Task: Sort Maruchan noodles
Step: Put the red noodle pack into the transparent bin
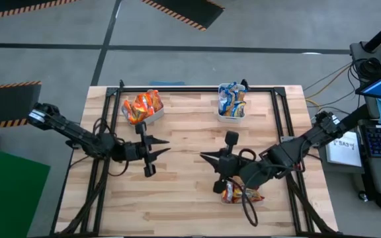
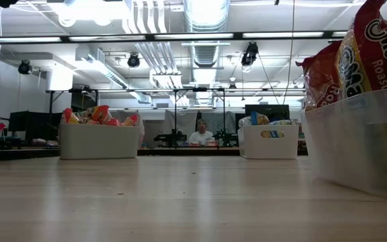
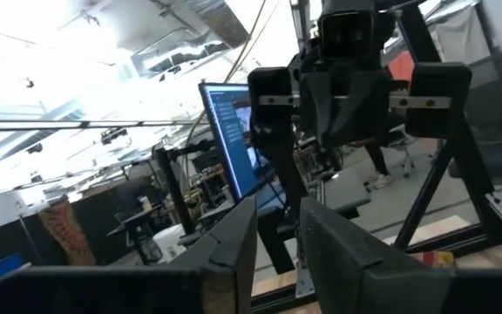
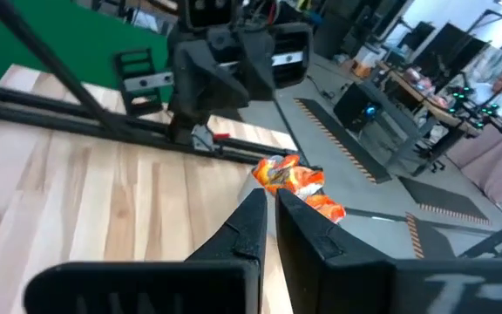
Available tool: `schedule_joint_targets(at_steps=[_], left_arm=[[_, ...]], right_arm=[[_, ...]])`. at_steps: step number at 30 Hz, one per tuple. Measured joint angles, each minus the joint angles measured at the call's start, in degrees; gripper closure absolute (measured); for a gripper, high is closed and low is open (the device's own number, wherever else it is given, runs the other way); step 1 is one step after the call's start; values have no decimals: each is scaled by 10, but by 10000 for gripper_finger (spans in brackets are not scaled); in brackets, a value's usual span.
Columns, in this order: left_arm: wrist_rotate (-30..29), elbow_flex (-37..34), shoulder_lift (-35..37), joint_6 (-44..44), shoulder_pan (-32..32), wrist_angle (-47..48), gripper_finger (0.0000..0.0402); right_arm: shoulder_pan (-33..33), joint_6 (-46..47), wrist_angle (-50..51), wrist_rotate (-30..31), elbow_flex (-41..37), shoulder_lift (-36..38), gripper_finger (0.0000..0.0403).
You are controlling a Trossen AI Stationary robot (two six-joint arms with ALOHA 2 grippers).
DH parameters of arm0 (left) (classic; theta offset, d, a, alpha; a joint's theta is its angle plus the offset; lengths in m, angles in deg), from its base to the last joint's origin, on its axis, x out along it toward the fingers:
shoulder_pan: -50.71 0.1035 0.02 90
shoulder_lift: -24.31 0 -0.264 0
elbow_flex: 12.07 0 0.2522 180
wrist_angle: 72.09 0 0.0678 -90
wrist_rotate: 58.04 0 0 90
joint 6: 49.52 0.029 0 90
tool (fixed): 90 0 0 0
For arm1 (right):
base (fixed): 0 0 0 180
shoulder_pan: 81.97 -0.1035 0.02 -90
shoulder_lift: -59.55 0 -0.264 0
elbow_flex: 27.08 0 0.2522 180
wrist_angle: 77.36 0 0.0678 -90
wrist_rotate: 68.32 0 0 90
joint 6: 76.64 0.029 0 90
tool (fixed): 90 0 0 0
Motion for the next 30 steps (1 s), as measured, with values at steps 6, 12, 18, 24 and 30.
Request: schedule_joint_targets(at_steps=[6,12,18,24,30], left_arm=[[-12,0,-7,2,0,2,314],[-34,0,-14,2,1,2,299],[-35,0,-39,1,1,2,295],[-35,11,-95,-44,1,8,300],[-35,64,-118,-67,-3,87,324]], right_arm=[[7,37,13,-6,0,1,385],[28,83,101,-50,0,2,328],[33,35,53,-97,-50,2,268],[50,-119,-154,-123,-153,6,290],[102,-202,-247,-200,-233,89,376]])
